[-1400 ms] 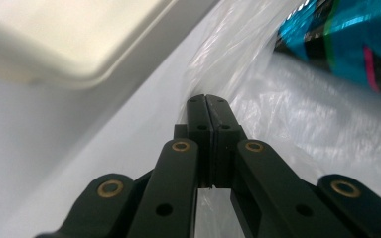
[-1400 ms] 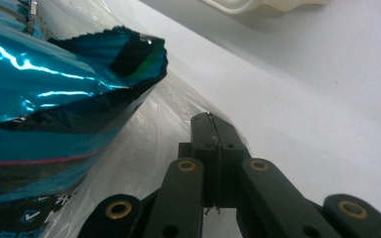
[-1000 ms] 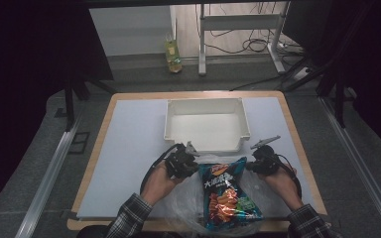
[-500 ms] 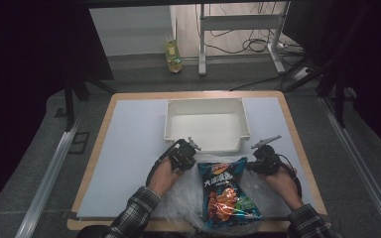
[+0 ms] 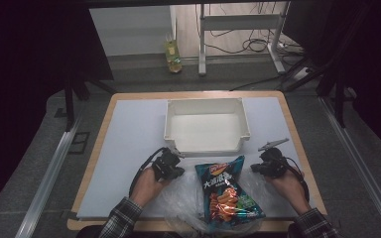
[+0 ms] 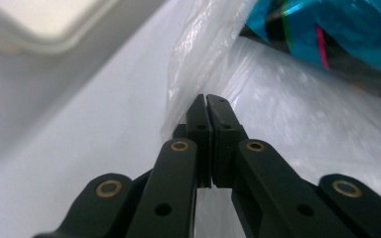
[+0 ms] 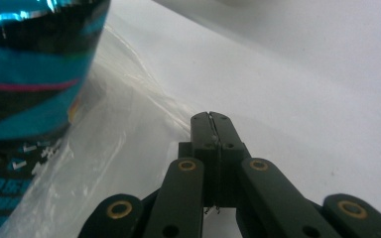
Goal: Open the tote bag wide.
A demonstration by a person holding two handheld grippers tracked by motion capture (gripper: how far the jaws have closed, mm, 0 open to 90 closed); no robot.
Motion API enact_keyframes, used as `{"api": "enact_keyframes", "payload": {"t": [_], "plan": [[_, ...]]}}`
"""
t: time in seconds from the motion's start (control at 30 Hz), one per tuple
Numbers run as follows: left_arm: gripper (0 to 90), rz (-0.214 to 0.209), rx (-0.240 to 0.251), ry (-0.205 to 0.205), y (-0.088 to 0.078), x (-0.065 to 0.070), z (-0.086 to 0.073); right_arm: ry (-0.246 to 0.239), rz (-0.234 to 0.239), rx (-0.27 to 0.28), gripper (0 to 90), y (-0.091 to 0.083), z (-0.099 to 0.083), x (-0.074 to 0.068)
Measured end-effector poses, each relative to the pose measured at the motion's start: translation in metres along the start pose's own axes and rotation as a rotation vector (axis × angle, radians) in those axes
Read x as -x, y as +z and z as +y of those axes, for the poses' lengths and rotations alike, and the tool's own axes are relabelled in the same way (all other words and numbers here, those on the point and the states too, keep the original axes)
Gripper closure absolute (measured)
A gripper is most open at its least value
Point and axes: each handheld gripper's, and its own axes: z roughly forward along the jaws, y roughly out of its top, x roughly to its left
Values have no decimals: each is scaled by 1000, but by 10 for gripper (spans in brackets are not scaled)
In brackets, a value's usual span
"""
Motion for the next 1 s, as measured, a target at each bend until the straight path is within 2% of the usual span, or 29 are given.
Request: {"api": "enact_keyframes", "payload": {"t": [0.2,0.33,0.37,0.53,0.63,0.73,0.83,1.0], "plan": [[862,-34,50,-1,-7,-1,-20,-7,-8,-4,897,-4,-5,0],[824,-43,90,16,-7,-2,-23,-20,-11,-2,895,-5,-6,-1],[816,-49,105,10,-7,-4,-24,-20,-9,1,894,-5,-6,0],[785,-35,159,10,-10,-3,-25,-22,12,26,882,-8,-7,0],[762,-23,185,34,-13,0,-26,-36,10,43,863,-12,-6,-4],[722,-9,221,34,-16,3,-27,-44,12,58,838,-15,-6,-6],[695,-12,246,39,-21,4,-28,-49,19,74,816,-19,-7,-8],[597,-25,292,18,-24,5,-29,-51,19,89,734,-20,-7,-10]]}}
